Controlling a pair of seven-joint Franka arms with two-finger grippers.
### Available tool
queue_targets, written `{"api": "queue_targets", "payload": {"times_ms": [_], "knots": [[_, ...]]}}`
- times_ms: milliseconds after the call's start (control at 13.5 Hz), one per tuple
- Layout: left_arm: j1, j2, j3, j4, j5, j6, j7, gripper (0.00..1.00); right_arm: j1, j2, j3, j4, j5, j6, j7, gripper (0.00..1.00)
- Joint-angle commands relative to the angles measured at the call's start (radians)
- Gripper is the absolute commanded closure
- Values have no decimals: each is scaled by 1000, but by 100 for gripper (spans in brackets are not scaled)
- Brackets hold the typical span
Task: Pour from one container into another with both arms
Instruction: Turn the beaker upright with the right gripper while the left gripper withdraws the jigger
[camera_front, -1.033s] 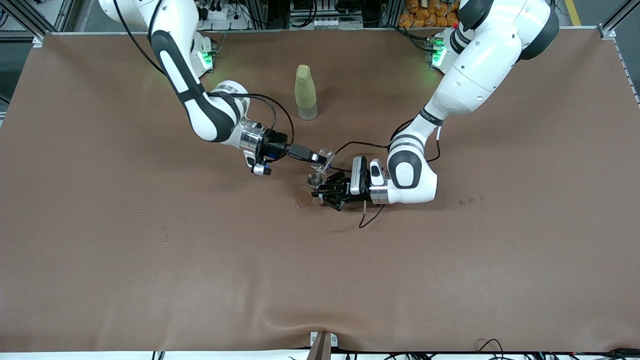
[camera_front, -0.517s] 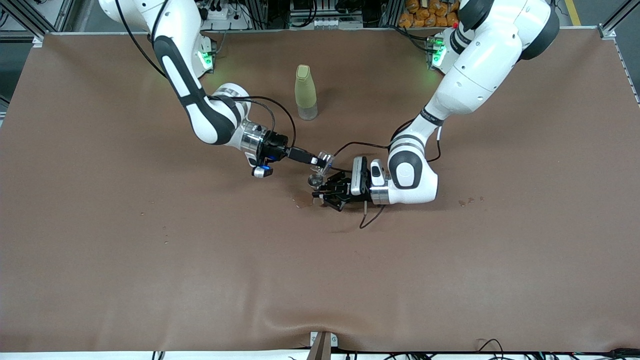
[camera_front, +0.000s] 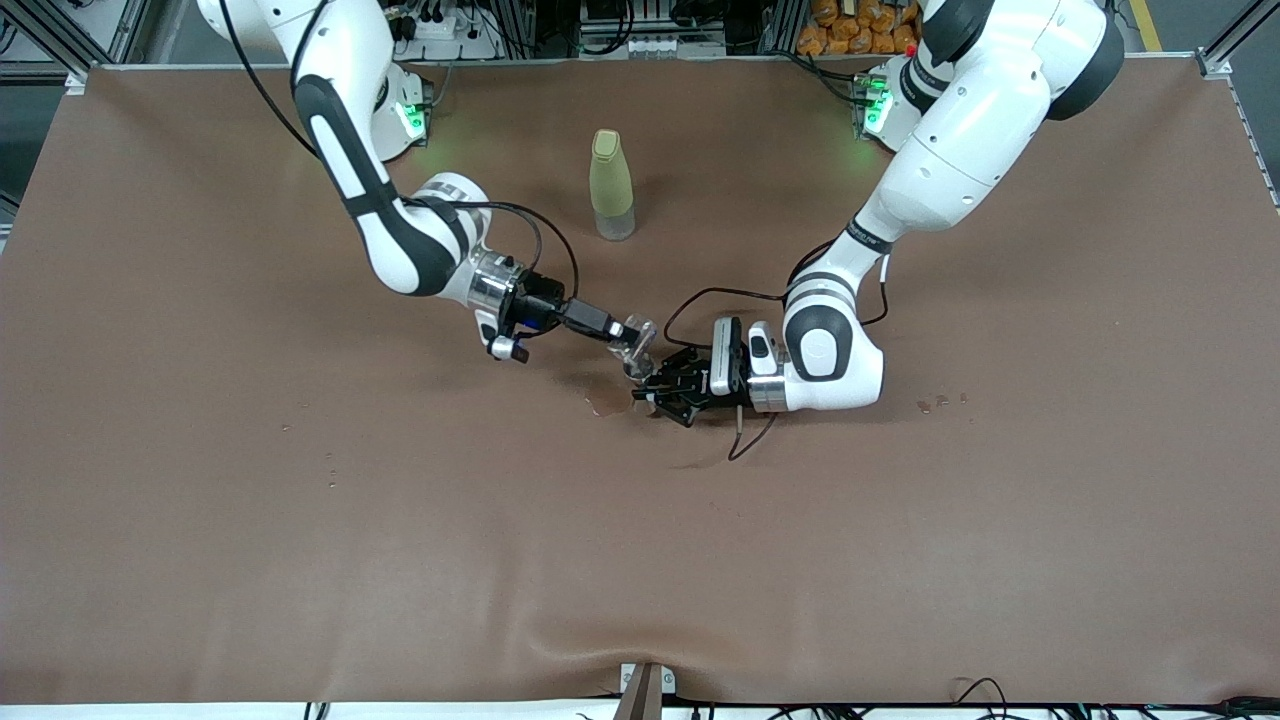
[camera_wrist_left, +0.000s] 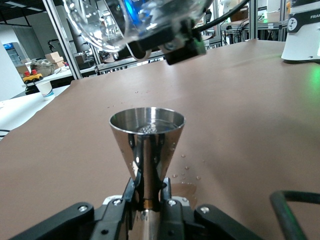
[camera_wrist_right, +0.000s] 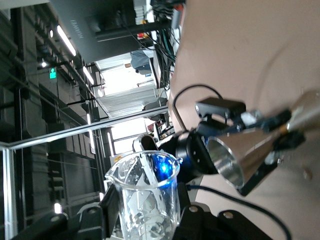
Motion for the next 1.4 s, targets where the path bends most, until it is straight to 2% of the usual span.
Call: {"api": "queue_targets", "payload": {"times_ms": [0, 221, 369, 517, 664, 960, 1107, 1329], "knots": [[63, -40, -8, -31, 35, -18, -18, 100, -99, -7, 4, 37, -225, -11, -54, 98], [142, -95, -9, -95, 90, -116, -49, 100, -228, -7, 4, 72, -594, -95, -84, 97], [211, -150, -9, -148, 142, -213, -110, 100, -326, -8, 3, 60, -718, -123, -252, 97], [280, -195, -8, -185, 199, -288, -154, 100, -440, -2, 1, 52, -809, -250, -418, 98], [360, -222, -8, -208, 281, -362, -168, 100, -552, 4, 3, 63, -974, -316, -503, 98], [529, -242, -8, -217, 444, -508, -190, 100, -791, 38, 3, 74, -1234, -367, -987, 98], [610, -246, -8, -226, 507, -537, -190, 100, -908, 114, 3, 135, -1305, -442, -1202, 97], [717, -241, -8, -232, 581, -552, -191, 100, -1035, 278, 3, 291, -1316, -584, -1437, 96]]}}
